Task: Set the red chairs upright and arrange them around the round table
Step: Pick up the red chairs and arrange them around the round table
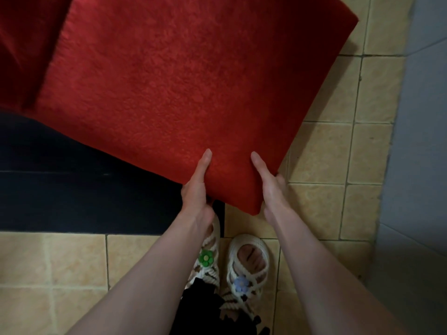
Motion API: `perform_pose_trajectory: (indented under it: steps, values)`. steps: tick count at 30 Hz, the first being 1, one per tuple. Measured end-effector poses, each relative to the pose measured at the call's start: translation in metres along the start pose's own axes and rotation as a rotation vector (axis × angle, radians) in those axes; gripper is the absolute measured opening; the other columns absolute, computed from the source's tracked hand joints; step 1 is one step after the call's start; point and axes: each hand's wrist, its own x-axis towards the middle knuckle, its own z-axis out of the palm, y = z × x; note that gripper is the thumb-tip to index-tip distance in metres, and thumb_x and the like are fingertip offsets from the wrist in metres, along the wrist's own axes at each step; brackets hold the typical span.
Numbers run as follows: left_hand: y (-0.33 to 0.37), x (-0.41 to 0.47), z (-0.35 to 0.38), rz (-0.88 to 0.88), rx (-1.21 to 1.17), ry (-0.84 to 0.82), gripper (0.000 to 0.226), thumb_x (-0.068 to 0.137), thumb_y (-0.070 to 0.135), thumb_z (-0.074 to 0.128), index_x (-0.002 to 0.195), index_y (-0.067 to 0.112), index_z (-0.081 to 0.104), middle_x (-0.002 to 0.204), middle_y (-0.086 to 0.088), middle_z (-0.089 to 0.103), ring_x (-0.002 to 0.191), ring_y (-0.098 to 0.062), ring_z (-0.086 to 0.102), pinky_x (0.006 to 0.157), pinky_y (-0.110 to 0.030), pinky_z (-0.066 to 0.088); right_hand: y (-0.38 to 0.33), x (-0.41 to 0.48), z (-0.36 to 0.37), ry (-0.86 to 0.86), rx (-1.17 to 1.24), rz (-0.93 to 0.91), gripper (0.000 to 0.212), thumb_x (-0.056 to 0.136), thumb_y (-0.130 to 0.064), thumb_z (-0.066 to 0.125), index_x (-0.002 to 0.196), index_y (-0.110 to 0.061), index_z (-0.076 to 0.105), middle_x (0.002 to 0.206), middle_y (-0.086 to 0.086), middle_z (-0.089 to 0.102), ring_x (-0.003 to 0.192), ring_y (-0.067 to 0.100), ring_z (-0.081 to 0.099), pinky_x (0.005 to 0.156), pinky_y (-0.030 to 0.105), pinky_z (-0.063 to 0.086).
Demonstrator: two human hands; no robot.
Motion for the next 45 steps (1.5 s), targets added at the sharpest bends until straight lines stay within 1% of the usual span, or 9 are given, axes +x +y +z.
perform_pose_trajectory:
  steps: [2,5,14,17,19,23,27,32,45]
  values:
    - [0.003,-0.008,0.000,-0.007,0.015,-0.012,0.080,0.058,0.053,0.085,0.126,0.021,0.060,0.118,-0.003,0.070,0.110,-0.021,0.065,0.102,-0.045,0.048,0.000,-0.004,-0.001,-0.011,0.008,0.012,0.106,0.037,-0.068,0.088,0.123,-0.018,0.051,0.116,0.000,0.066,0.103,0.019,0.066,0.091,0.042,0.055]
    - [0.009,-0.023,0.002,-0.026,0.002,-0.025,0.083,0.056,0.053,0.085,0.128,0.019,0.060,0.119,-0.005,0.070,0.110,-0.024,0.066,0.101,-0.046,0.048,-0.006,-0.016,0.000,-0.013,0.032,0.021,0.110,0.036,-0.067,0.085,0.126,-0.013,0.055,0.114,0.002,0.069,0.101,0.021,0.068,0.092,0.044,0.056]
    - [0.030,-0.076,0.018,-0.021,-0.092,-0.014,0.079,0.054,0.046,0.087,0.124,0.016,0.065,0.114,-0.008,0.072,0.106,-0.028,0.068,0.096,-0.051,0.051,-0.028,-0.067,0.005,0.079,0.067,-0.068,0.091,0.040,-0.065,0.084,0.116,-0.020,0.064,0.101,-0.008,0.071,0.089,0.008,0.070,0.066,0.020,0.056]
    - [0.035,-0.088,0.021,0.001,-0.092,0.026,0.074,0.055,0.045,0.088,0.120,0.017,0.067,0.111,-0.007,0.073,0.103,-0.027,0.069,0.094,-0.050,0.052,-0.035,-0.077,0.007,0.129,0.051,-0.083,0.074,0.050,-0.061,0.087,0.109,-0.019,0.068,0.098,-0.009,0.072,0.088,0.008,0.070,0.074,0.022,0.056]
    - [0.039,-0.093,0.022,0.002,-0.110,0.040,0.073,0.056,0.044,0.090,0.120,0.017,0.066,0.110,-0.007,0.073,0.103,-0.027,0.069,0.093,-0.051,0.053,-0.038,-0.083,0.008,0.156,0.030,-0.089,0.079,0.055,-0.061,0.086,0.117,-0.015,0.067,0.107,-0.005,0.071,0.096,0.013,0.068,0.088,0.029,0.054]
    - [0.044,-0.101,0.021,-0.007,-0.109,0.030,0.084,0.049,0.044,0.091,0.123,0.015,0.064,0.112,-0.009,0.072,0.103,-0.029,0.069,0.094,-0.052,0.052,-0.040,-0.092,0.011,0.183,0.025,-0.095,0.083,0.056,-0.062,0.085,0.121,-0.014,0.066,0.113,-0.002,0.071,0.100,0.015,0.067,0.095,0.034,0.052]
    - [0.049,-0.103,0.019,0.006,-0.100,0.041,0.087,0.046,0.046,0.090,0.123,0.013,0.063,0.113,-0.009,0.072,0.104,-0.029,0.069,0.096,-0.052,0.051,-0.043,-0.099,0.013,0.205,0.029,-0.091,0.078,0.058,-0.060,0.085,0.119,-0.015,0.068,0.105,-0.006,0.071,0.093,0.011,0.067,0.084,0.027,0.053]
    - [0.051,-0.105,0.022,-0.009,-0.093,-0.010,0.090,0.049,0.051,0.089,0.125,0.013,0.063,0.116,-0.010,0.071,0.106,-0.029,0.068,0.096,-0.052,0.051,-0.055,-0.107,0.012,0.168,0.048,-0.144,0.074,0.059,-0.054,0.087,0.121,-0.018,0.066,0.112,-0.005,0.070,0.102,0.012,0.067,0.096,0.037,0.053]
    - [0.072,-0.143,0.043,-0.024,-0.161,-0.063,0.074,0.060,0.053,0.080,0.122,0.017,0.064,0.108,-0.007,0.074,0.097,-0.023,0.072,0.083,-0.044,0.058,-0.100,-0.147,0.007,0.182,-0.020,-0.243,0.087,0.047,-0.066,0.085,0.118,-0.023,0.061,0.110,-0.011,0.069,0.097,0.006,0.066,0.088,0.032,0.055]
